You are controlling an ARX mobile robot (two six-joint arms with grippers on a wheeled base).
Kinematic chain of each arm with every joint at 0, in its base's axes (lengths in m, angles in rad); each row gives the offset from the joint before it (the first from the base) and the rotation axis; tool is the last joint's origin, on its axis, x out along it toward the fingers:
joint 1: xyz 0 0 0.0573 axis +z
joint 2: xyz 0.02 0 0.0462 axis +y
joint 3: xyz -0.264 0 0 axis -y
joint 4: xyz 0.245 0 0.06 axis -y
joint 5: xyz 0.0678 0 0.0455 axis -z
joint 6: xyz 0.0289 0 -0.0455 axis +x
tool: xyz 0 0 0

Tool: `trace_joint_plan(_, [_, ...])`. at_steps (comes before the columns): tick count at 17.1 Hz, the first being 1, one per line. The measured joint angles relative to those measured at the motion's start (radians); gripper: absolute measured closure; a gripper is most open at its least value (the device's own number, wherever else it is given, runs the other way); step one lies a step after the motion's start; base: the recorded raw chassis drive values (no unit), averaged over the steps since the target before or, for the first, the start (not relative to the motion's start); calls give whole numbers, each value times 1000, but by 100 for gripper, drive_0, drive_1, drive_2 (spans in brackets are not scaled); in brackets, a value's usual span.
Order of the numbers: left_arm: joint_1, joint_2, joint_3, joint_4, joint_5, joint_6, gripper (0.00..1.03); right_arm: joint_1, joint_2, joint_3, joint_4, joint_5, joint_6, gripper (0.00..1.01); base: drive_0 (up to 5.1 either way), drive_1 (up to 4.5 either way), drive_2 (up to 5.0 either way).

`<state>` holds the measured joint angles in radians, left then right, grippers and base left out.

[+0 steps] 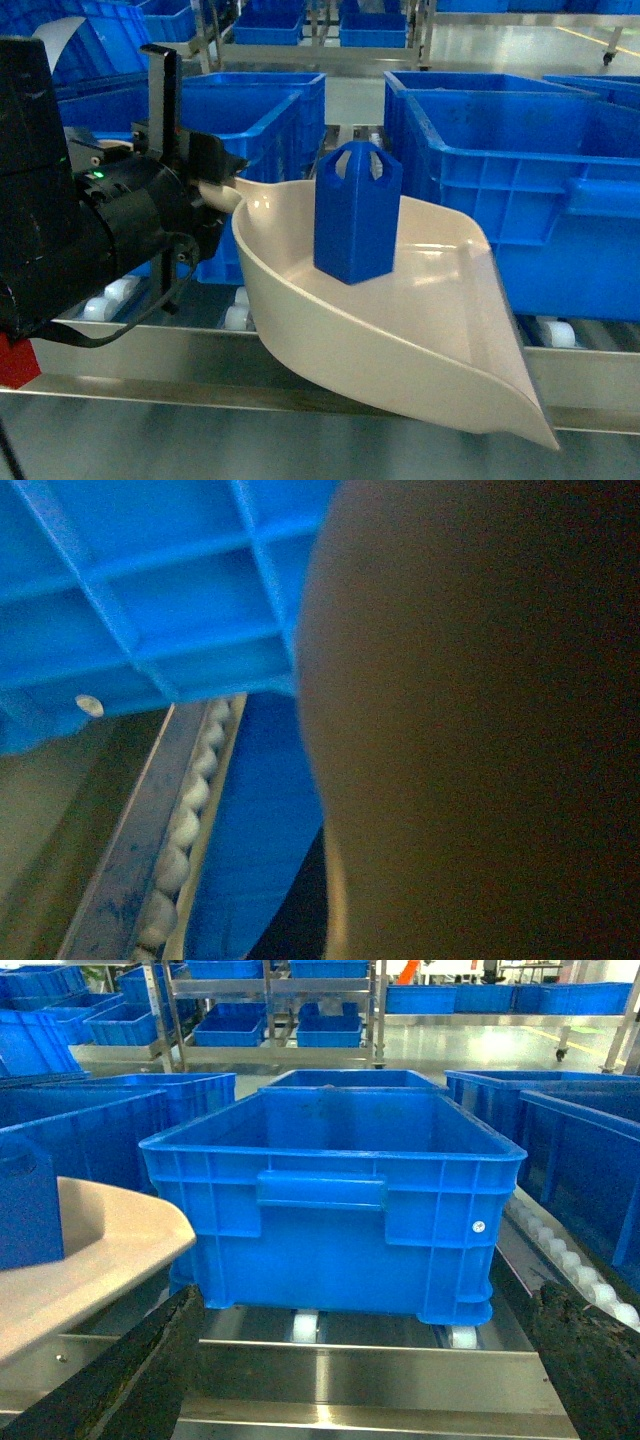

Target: Place part in tray to right shelf

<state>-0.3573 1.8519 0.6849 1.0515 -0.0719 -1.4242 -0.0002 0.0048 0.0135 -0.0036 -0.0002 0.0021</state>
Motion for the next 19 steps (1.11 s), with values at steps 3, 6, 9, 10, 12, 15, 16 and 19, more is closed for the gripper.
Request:
trace_joint_plan(3, [-14, -98, -12, 1, -75, 35, 91, 0, 0, 0, 0, 0, 0, 3, 0, 0, 0])
trace_joint_plan(6, [-26, -126, -61, 81, -81, -11, 91, 0, 0, 0, 0, 0, 0, 3, 0, 0, 0])
trace_joint_plan(9, [-45, -225, -102, 94, -81, -20, 91, 0, 0, 0, 0, 0, 0, 3, 0, 0, 0])
trace_joint_plan(10, [-51, -249, -115, 98, -83, -16, 91, 0, 0, 0, 0, 0, 0, 3, 0, 0, 0])
trace_joint_plan(12, [-53, -307, -114, 55, -105, -10, 91, 0, 0, 0, -1, 0, 0, 3, 0, 0, 0])
trace_joint_plan(15, [-10, -360, -27, -94, -159, -17, 91, 0, 0, 0, 0, 0, 0, 3, 0, 0, 0])
trace_joint_plan(16, [13, -369, 7, -169, -175, -26, 91, 0, 0, 0, -1, 0, 0, 3, 0, 0, 0])
trace_joint_plan(19, [106, -384, 116, -316, -185, 16, 91, 0, 0, 0, -1, 0, 0, 3, 0, 0, 0])
